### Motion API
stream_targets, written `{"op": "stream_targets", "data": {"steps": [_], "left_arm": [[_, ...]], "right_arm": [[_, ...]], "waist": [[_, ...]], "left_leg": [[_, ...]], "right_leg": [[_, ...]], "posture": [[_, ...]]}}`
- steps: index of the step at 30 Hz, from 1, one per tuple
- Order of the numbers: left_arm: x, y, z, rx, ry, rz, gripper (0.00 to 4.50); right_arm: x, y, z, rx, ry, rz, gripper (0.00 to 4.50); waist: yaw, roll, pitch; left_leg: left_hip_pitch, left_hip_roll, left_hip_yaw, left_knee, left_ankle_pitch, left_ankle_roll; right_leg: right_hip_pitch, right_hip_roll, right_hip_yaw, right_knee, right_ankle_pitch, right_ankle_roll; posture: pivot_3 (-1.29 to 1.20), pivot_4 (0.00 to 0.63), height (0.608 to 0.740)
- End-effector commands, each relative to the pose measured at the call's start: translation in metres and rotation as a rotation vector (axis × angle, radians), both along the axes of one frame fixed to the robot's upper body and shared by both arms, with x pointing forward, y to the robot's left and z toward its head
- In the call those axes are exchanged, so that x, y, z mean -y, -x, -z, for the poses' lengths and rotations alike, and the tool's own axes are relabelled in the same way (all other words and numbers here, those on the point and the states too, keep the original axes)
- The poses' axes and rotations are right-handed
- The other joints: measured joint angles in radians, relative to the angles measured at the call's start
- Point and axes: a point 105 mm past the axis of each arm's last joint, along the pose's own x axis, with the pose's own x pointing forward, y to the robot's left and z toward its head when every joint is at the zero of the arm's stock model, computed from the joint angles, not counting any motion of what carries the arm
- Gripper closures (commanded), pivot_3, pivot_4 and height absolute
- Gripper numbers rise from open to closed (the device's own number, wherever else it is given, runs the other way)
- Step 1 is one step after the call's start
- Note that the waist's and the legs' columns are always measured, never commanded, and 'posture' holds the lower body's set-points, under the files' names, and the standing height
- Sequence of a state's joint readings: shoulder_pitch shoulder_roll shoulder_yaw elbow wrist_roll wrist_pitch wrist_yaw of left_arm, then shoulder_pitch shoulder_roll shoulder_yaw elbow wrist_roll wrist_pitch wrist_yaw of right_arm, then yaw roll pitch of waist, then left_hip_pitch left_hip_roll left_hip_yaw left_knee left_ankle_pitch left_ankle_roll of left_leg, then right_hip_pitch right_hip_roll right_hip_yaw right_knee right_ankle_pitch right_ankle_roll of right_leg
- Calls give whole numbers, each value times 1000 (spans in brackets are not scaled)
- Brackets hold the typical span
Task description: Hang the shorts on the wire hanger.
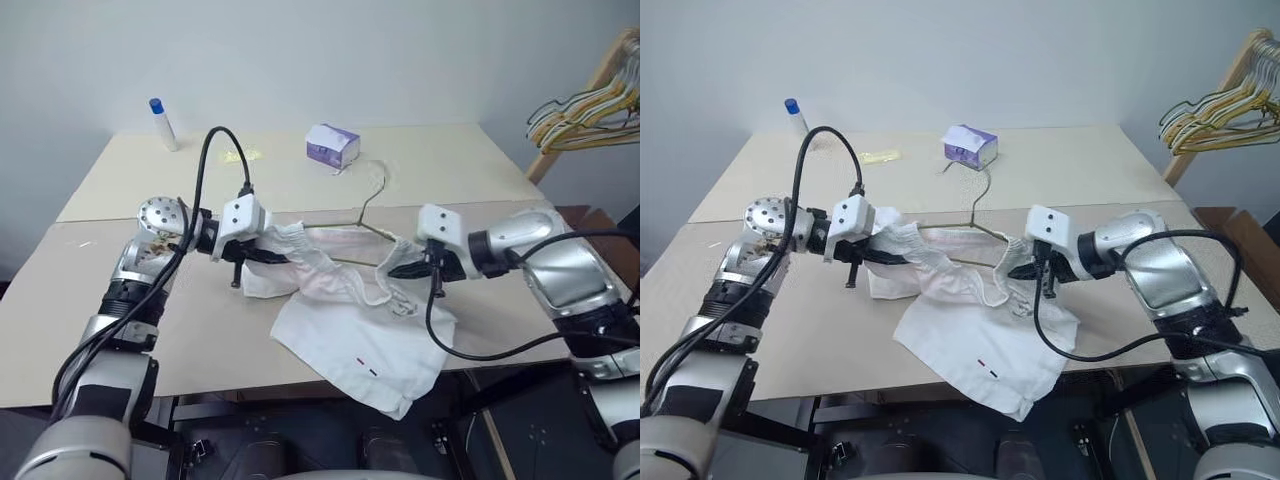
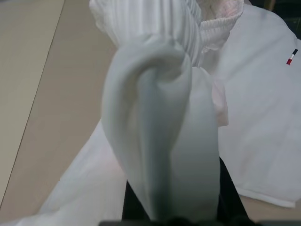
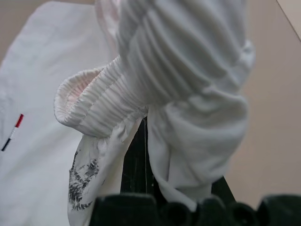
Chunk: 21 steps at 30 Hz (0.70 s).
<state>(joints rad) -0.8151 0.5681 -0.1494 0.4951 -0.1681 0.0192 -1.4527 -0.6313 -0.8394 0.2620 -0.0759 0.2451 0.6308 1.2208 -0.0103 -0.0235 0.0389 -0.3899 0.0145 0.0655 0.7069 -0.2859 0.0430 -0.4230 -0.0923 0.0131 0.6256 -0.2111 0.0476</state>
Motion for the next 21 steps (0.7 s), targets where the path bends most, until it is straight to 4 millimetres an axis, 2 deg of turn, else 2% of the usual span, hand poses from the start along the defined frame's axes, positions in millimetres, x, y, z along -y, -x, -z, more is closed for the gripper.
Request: {"op": "stream_targets", "data": {"steps": [1,6,10,12,15,21], "left_arm": [[-5,-12,-37,82,128,-62,3010],[-17,-29,-67,151,278,-196,1404],[-16,-36,-96,215,450,-283,130],[-11,-31,-107,196,545,-277,56],[2,-9,-119,123,667,-183,56],[19,23,-134,-32,818,-89,56]], "right_arm": [[14,9,-15,2,-60,77,4500],[33,27,-9,-69,-151,241,4500],[51,41,-1,-110,-205,411,4500],[63,44,2,-113,-226,535,4500],[91,48,4,-101,-297,807,4500],[134,58,4,-69,-412,1226,4500]], "waist": [[-1,0,0],[-6,0,0],[-7,0,0],[-6,-1,0],[-7,-1,0],[-16,1,-2]], "left_leg": [[0,0,0,0,0,0],[1,0,-3,0,0,0],[2,0,-5,0,0,0],[2,0,-5,1,0,0],[1,0,-6,2,0,0],[2,0,-6,2,-1,0]], "right_leg": [[0,0,0,0,0,0],[0,0,1,-1,0,0],[1,0,2,0,0,0],[1,0,2,0,0,0],[1,0,2,0,0,0],[2,0,4,1,0,0]], "posture": [[-46,0,740],[-66,0,740],[-85,0,740],[-83,0,740],[-97,0,740],[-128,0,740]]}}
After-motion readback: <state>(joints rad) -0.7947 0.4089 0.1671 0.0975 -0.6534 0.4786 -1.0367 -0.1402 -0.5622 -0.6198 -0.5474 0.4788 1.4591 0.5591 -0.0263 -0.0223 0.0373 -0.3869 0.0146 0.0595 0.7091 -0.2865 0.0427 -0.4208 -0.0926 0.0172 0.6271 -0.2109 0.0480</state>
